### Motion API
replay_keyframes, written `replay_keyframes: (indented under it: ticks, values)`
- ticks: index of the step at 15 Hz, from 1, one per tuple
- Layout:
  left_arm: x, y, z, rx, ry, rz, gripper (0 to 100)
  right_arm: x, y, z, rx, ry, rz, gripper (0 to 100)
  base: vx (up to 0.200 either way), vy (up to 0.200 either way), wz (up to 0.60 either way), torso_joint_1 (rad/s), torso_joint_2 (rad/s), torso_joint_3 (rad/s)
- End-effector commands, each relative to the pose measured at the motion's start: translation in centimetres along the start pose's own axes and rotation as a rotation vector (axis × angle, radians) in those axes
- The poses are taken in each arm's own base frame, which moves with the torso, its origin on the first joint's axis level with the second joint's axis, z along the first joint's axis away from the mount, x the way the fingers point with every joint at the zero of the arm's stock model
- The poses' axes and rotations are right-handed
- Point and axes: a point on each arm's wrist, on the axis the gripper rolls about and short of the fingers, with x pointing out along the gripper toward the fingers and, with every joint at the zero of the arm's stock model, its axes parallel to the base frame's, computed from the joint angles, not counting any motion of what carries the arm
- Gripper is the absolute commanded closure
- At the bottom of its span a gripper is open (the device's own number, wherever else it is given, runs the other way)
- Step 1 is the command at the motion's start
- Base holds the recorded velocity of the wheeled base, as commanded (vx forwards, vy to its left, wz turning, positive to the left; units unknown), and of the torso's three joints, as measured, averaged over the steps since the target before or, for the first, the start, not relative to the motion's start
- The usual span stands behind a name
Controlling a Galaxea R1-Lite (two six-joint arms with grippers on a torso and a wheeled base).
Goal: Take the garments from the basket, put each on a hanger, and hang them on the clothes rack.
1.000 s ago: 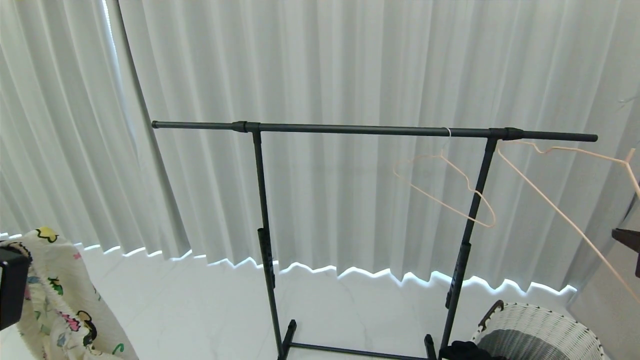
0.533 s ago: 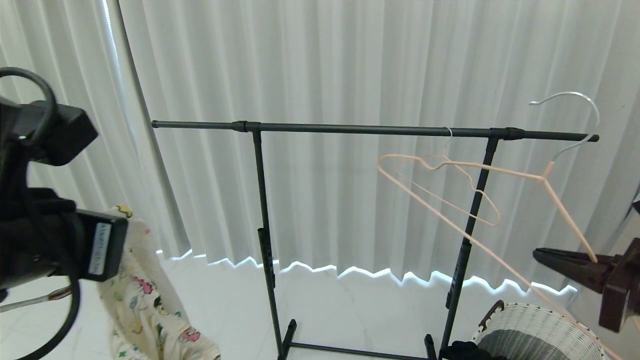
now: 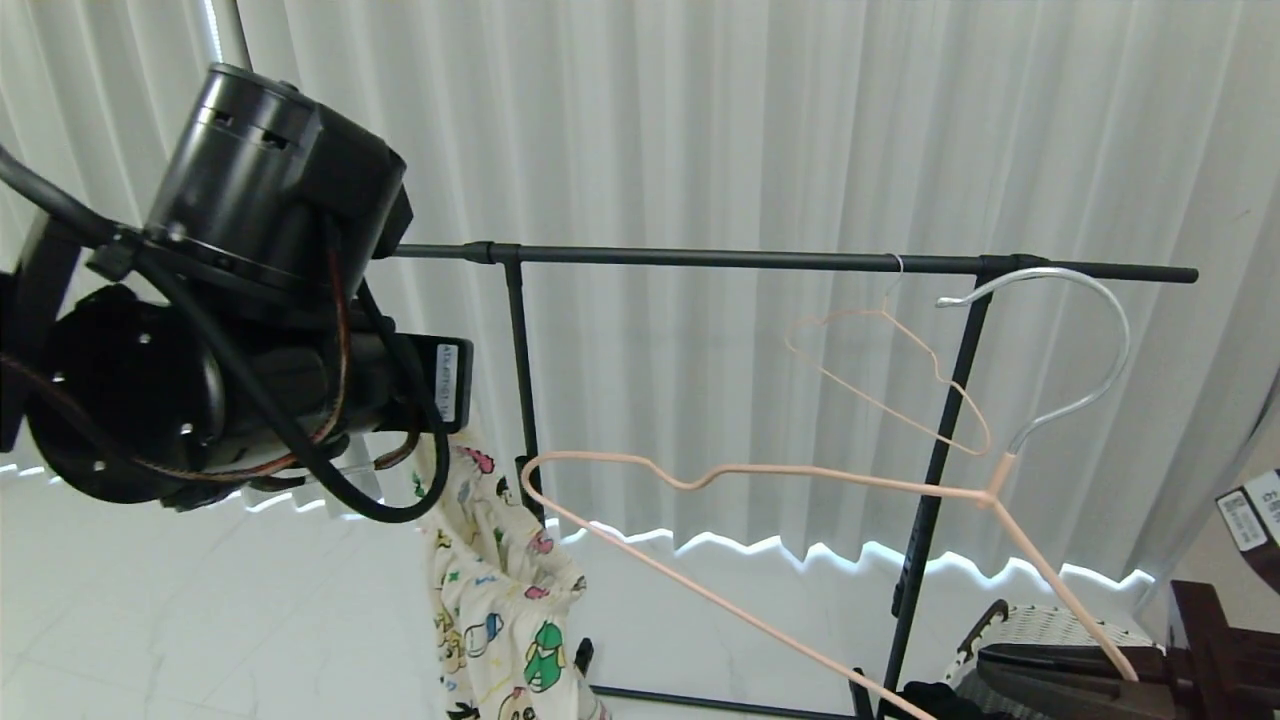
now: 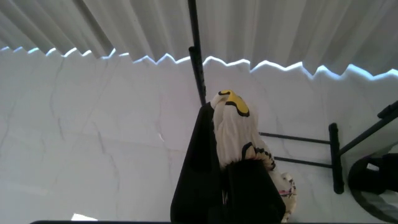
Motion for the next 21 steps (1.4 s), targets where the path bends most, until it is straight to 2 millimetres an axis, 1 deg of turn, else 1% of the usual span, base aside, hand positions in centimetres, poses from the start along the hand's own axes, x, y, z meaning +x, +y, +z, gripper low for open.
replay_keyframes:
  ticks: [1, 3, 6, 7, 12, 14, 16, 17, 19, 21]
  values:
    - [1.5, -1.2, 0.1, 0.003, 0.005, -0.001, 100, 0.2, 0.6, 0.1, 0.012, 0.006, 0.04, 100, 0.0, 0.0, 0.0, 0.0, 0.0, 0.0]
    - [1.5, -1.7, 0.3, 0.001, -0.012, -0.018, 100, 1.0, 0.5, 0.0, 0.05, 0.025, 0.044, 100, 0.0, 0.0, 0.0, 0.0, 0.0, 0.0]
    - [1.4, -1.7, 0.4, -0.002, -0.015, -0.02, 100, 2.3, 0.2, 0.4, 0.093, 0.014, 0.045, 100, 0.0, 0.0, 0.0, 0.0, 0.0, 0.0]
    - [1.5, -1.8, 0.4, -0.003, -0.018, -0.021, 100, 3.5, 0.0, 0.4, 0.095, 0.023, 0.042, 100, 0.0, 0.0, 0.0, 0.0, 0.0, 0.0]
    - [1.5, -1.9, 0.3, 0.009, -0.014, -0.028, 100, 6.6, -0.7, 0.0, 0.144, 0.067, 0.021, 100, 0.0, 0.0, 0.0, 0.0, 0.0, 0.0]
    - [1.5, -1.8, 0.2, 0.018, -0.009, -0.026, 100, 7.8, -1.1, 0.4, 0.189, 0.038, -0.047, 100, 0.0, 0.0, 0.0, 0.0, 0.0, 0.0]
    - [1.9, -1.9, -0.3, 0.047, 0.011, -0.017, 100, 8.2, -1.2, 1.1, 0.206, -0.001, -0.057, 100, 0.0, 0.0, 0.0, 0.0, 0.0, 0.0]
    - [2.8, -2.1, -0.7, 0.071, 0.036, 0.001, 100, 8.3, -1.2, 1.4, 0.208, -0.007, -0.058, 100, 0.0, 0.0, 0.0, 0.0, 0.0, 0.0]
    - [3.9, -2.7, -0.8, 0.083, 0.055, 0.013, 100, 8.6, -1.2, 1.3, 0.211, 0.002, -0.058, 100, 0.0, 0.0, 0.0, 0.0, 0.0, 0.0]
    - [4.1, -3.3, -0.9, 0.093, 0.059, 0.004, 100, 9.2, -1.2, 1.3, 0.211, 0.01, -0.057, 100, 0.0, 0.0, 0.0, 0.0, 0.0, 0.0]
